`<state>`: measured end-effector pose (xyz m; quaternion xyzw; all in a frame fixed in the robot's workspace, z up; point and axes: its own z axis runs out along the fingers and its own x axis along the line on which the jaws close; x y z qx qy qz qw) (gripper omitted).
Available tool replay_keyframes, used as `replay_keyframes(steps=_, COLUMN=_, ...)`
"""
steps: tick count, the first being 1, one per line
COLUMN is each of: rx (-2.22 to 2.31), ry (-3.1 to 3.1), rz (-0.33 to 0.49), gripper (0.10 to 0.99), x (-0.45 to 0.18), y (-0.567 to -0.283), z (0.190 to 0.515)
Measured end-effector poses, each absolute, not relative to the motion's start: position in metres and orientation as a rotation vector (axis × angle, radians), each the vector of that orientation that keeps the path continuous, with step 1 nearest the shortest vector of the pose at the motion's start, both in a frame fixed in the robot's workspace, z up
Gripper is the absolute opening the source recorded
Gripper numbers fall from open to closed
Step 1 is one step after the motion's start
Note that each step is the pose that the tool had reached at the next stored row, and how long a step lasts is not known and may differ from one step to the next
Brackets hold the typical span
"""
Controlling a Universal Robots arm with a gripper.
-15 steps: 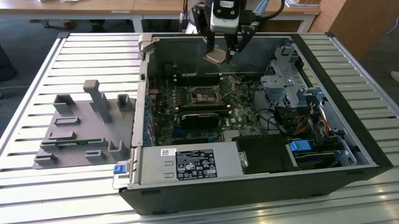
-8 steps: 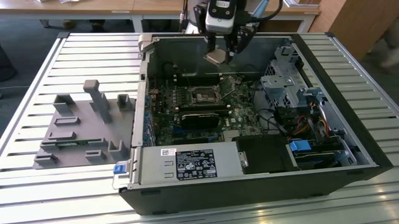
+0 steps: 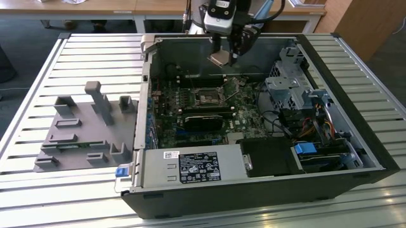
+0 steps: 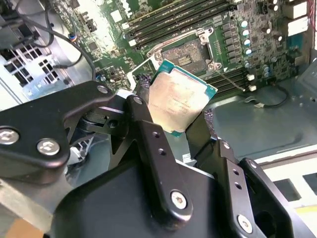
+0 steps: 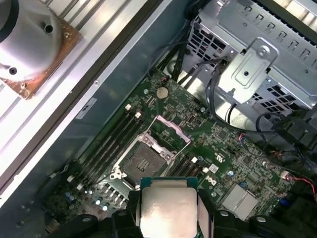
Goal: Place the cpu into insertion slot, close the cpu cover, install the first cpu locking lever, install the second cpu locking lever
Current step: 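Place the cpu into insertion slot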
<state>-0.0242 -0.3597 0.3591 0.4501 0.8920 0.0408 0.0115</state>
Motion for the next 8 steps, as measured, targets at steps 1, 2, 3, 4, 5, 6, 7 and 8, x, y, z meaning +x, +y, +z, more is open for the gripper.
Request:
replay_keyframes(steps=1, rx=1.42, ry=2.773, rz=0.127, gripper=0.541, x=-0.0242, y=-0.3596, z=0.359)
replay_keyframes(steps=2, rx=1.436, ry=2.764, rz=0.127, gripper=0.541, x=-0.0242, y=-0.3596, z=0.359)
replay_keyframes(steps=3, rx=1.451, ry=2.756, rz=0.126, gripper=0.541, x=-0.0242, y=-0.3596, z=0.3589)
replay_keyframes(steps=4, rx=1.466, ry=2.748, rz=0.126, gripper=0.541, x=-0.0242, y=-0.3596, z=0.3588)
replay_keyframes(steps=5, rx=1.48, ry=2.739, rz=0.126, gripper=0.541, x=-0.0242, y=-0.3595, z=0.3588)
replay_keyframes(steps=6, rx=1.495, ry=2.731, rz=0.125, gripper=0.541, x=-0.0242, y=-0.3595, z=0.3587)
replay_keyframes(steps=7, rx=1.509, ry=2.722, rz=0.125, gripper=0.541, x=-0.0242, y=-0.3594, z=0.3586)
replay_keyframes(steps=8, rx=1.525, ry=2.713, rz=0.125, gripper=0.541, x=-0.0242, y=-0.3594, z=0.3586)
